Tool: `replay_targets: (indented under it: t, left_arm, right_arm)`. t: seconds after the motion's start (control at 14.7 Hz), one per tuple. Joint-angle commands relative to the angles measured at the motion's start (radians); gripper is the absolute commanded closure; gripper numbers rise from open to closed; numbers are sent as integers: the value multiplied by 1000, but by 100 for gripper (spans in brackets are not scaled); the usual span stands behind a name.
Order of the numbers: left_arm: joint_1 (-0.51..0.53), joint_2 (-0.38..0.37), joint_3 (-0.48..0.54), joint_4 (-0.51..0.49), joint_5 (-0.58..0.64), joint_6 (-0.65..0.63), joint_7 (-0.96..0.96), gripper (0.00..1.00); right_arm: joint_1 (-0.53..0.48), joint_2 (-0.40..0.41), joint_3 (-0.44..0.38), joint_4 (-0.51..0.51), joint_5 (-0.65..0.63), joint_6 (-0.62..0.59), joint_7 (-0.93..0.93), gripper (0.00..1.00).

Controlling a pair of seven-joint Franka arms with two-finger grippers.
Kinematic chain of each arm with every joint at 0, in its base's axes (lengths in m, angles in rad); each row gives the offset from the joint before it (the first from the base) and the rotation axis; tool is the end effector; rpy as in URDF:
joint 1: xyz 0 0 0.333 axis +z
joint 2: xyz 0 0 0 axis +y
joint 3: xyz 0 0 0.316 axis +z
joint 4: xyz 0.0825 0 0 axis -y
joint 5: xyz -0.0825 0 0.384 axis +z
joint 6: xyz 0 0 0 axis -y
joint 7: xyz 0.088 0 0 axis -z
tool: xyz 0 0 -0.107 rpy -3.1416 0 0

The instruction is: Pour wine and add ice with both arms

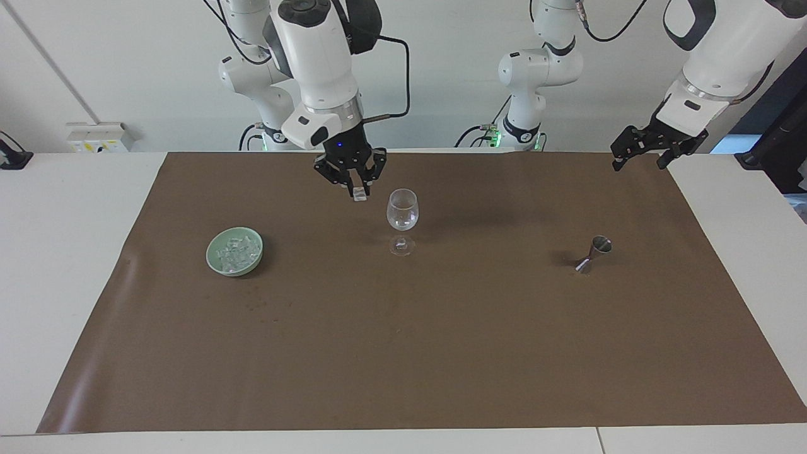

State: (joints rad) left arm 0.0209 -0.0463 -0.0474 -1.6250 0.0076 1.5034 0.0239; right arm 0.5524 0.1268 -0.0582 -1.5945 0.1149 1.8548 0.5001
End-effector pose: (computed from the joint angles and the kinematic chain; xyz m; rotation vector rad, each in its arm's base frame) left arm 0.5320 -0.0138 0.6186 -3.1285 0.0783 0.1179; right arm 0.5365 0.3015 0.5663 -2.9836 0.0444 -0.1008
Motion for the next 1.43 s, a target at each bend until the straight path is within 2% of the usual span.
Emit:
replay_targets:
  t: [0.0,0.2,0.55,0.68,1.3,1.36]
  left_arm:
    - [7,-21,-2,-26,3,17,11,0]
    - [7,-21,-2,-26,3,17,11,0]
    - [7,-21,-2,-26,3,17,11,0]
    - [7,-21,-2,-26,3,17,11,0]
    - [7,-21,-2,-26,3,17,11,0]
    - [7,-21,-2,-26,3,17,11,0]
  right_arm:
    - [73,34,-6,-30,17,75,92,100]
    - [130,37,-6,-70,15,103,120,100]
    - [136,7,-5,-157,12,145,136,100]
    - [138,2,-5,-162,12,135,138,100]
    - [139,-3,-5,-171,12,113,164,87]
    - [139,-3,-5,-171,12,113,172,82]
